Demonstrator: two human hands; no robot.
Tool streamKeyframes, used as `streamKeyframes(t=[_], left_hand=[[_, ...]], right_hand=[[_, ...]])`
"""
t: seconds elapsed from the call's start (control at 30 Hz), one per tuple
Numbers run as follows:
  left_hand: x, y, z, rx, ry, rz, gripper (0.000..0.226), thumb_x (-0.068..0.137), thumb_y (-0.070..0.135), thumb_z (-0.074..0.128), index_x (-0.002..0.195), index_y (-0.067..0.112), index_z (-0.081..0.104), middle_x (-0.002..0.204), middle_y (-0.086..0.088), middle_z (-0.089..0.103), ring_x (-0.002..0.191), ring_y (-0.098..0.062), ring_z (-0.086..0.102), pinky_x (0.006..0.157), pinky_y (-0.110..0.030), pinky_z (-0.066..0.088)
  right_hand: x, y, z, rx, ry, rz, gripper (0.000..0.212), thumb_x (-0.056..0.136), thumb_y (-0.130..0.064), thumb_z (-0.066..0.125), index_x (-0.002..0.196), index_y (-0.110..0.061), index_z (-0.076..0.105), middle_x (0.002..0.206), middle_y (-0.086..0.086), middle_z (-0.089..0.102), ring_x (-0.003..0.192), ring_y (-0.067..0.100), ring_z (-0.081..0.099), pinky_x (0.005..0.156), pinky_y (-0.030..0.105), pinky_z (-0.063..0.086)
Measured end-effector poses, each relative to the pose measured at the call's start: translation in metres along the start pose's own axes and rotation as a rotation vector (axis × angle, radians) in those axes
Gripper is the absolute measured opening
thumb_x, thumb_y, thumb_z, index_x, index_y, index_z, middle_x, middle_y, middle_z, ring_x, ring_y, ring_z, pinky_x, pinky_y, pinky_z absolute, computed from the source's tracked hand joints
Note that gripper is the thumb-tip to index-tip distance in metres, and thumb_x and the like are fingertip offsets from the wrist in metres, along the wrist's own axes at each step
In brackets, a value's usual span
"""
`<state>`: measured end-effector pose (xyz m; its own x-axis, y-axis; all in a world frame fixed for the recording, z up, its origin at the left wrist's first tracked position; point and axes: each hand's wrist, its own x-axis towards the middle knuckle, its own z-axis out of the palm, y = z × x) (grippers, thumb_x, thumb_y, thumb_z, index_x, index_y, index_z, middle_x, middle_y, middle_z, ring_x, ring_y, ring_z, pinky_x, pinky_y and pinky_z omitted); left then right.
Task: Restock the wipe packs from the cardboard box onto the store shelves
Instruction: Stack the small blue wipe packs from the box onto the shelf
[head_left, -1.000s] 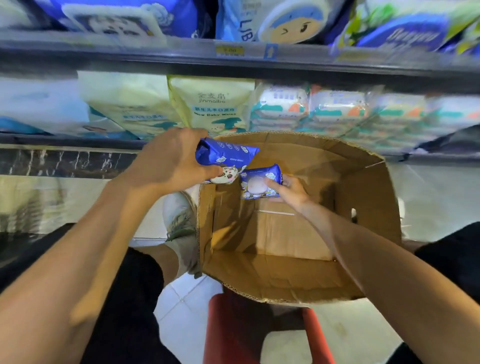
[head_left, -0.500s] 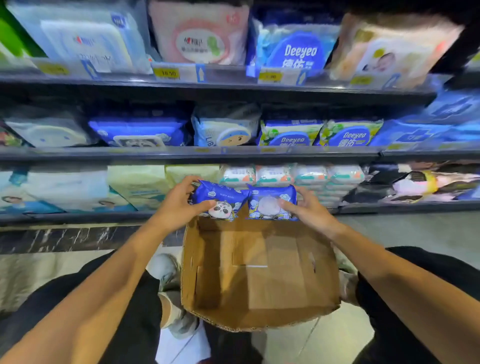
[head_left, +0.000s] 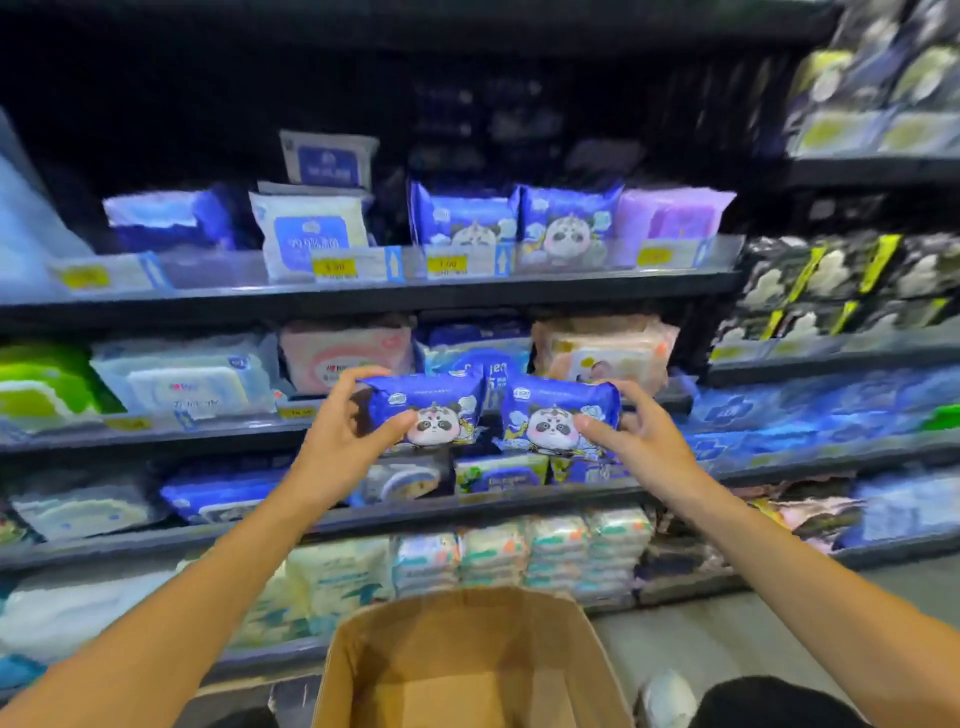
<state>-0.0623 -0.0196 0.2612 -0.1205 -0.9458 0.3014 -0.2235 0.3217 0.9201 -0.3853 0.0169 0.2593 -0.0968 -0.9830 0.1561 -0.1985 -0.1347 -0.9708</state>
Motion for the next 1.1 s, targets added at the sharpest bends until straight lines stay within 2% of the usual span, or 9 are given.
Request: streamKeyframes(t=[0.13, 0.23, 0.4, 0.53, 0.67, 0.77, 0.9, 0.97, 1.1], left_hand=[[0.036, 0.045, 0.005, 0.089, -0.036, 0.169, 0.04, 0.084, 0.014, 0.077, 0.116, 0.019, 0.054, 0.109, 0.0, 0.068, 0.091, -0.005, 0.065, 0.085, -0.028, 0.053], [0.052, 0.07, 0.009, 0.087, -0.021, 0.223, 0.038, 0.083, 0.019, 0.077, 0.114, 0.025, 0.055, 0.104, -0.001, 0.069, 0.088, -0.007, 0.067, 0.081, -0.029, 0.055], [0.077, 0.111, 0.009, 0.099, 0.011, 0.288, 0.042, 0.083, 0.024, 0.076, 0.119, 0.024, 0.053, 0.102, 0.0, 0.071, 0.086, -0.008, 0.067, 0.074, -0.016, 0.051], [0.109, 0.149, 0.003, 0.143, 0.069, 0.397, 0.039, 0.088, 0.018, 0.074, 0.119, 0.021, 0.052, 0.108, 0.003, 0.067, 0.086, 0.002, 0.065, 0.072, -0.013, 0.051], [0.147, 0.176, 0.0, 0.14, 0.131, 0.453, 0.04, 0.086, 0.019, 0.076, 0.118, 0.022, 0.052, 0.112, 0.007, 0.066, 0.098, -0.005, 0.067, 0.076, -0.021, 0.055], [0.177, 0.18, -0.003, 0.149, 0.152, 0.426, 0.04, 0.086, 0.025, 0.078, 0.117, 0.026, 0.053, 0.109, 0.007, 0.067, 0.097, -0.007, 0.066, 0.076, -0.022, 0.055], [0.204, 0.164, -0.002, 0.177, 0.143, 0.337, 0.047, 0.085, 0.021, 0.078, 0.125, 0.024, 0.053, 0.119, 0.006, 0.064, 0.111, -0.01, 0.062, 0.099, -0.03, 0.051], [0.211, 0.156, -0.003, 0.232, 0.148, 0.294, 0.052, 0.083, 0.022, 0.081, 0.126, 0.026, 0.051, 0.126, 0.007, 0.06, 0.119, -0.011, 0.057, 0.103, -0.029, 0.047], [0.218, 0.159, -0.008, 0.226, 0.084, 0.222, 0.05, 0.082, 0.022, 0.081, 0.118, 0.031, 0.048, 0.106, 0.023, 0.056, 0.098, 0.009, 0.056, 0.073, -0.002, 0.044]], right_hand=[[0.021, -0.045, -0.022, -0.011, 0.056, -0.147, 0.038, 0.087, -0.008, 0.074, 0.119, -0.012, 0.055, 0.1, 0.005, 0.071, 0.075, 0.003, 0.067, 0.065, 0.016, 0.052], [0.032, -0.068, -0.035, -0.017, 0.073, -0.236, 0.038, 0.086, -0.01, 0.074, 0.119, -0.015, 0.055, 0.107, 0.004, 0.071, 0.084, 0.007, 0.068, 0.071, 0.018, 0.053], [0.048, -0.107, -0.047, -0.002, 0.091, -0.34, 0.04, 0.085, -0.017, 0.075, 0.12, -0.024, 0.056, 0.093, -0.009, 0.076, 0.082, 0.006, 0.07, 0.069, 0.016, 0.052], [0.072, -0.149, -0.055, -0.005, 0.105, -0.43, 0.039, 0.09, -0.016, 0.072, 0.124, -0.021, 0.055, 0.1, -0.003, 0.075, 0.087, 0.008, 0.072, 0.072, 0.017, 0.053], [0.107, -0.182, -0.058, -0.016, 0.121, -0.492, 0.044, 0.091, -0.016, 0.07, 0.13, -0.014, 0.051, 0.114, 0.006, 0.071, 0.099, 0.011, 0.071, 0.075, 0.025, 0.06], [0.139, -0.193, -0.057, -0.015, 0.132, -0.5, 0.049, 0.091, -0.019, 0.071, 0.134, -0.013, 0.049, 0.117, 0.007, 0.07, 0.104, 0.015, 0.071, 0.082, 0.033, 0.061], [0.178, -0.175, -0.053, -0.17, 0.121, -0.487, 0.038, 0.092, -0.019, 0.07, 0.126, -0.016, 0.054, 0.115, 0.004, 0.07, 0.103, 0.016, 0.069, 0.094, 0.046, 0.056], [0.193, -0.165, -0.054, -0.289, 0.075, -0.465, 0.035, 0.092, -0.025, 0.07, 0.124, -0.018, 0.056, 0.116, -0.001, 0.07, 0.107, 0.015, 0.067, 0.097, 0.048, 0.054], [0.212, -0.176, -0.062, -0.466, 0.035, -0.478, 0.045, 0.093, -0.027, 0.069, 0.134, -0.015, 0.053, 0.121, -0.003, 0.068, 0.112, 0.012, 0.065, 0.099, 0.037, 0.052]])
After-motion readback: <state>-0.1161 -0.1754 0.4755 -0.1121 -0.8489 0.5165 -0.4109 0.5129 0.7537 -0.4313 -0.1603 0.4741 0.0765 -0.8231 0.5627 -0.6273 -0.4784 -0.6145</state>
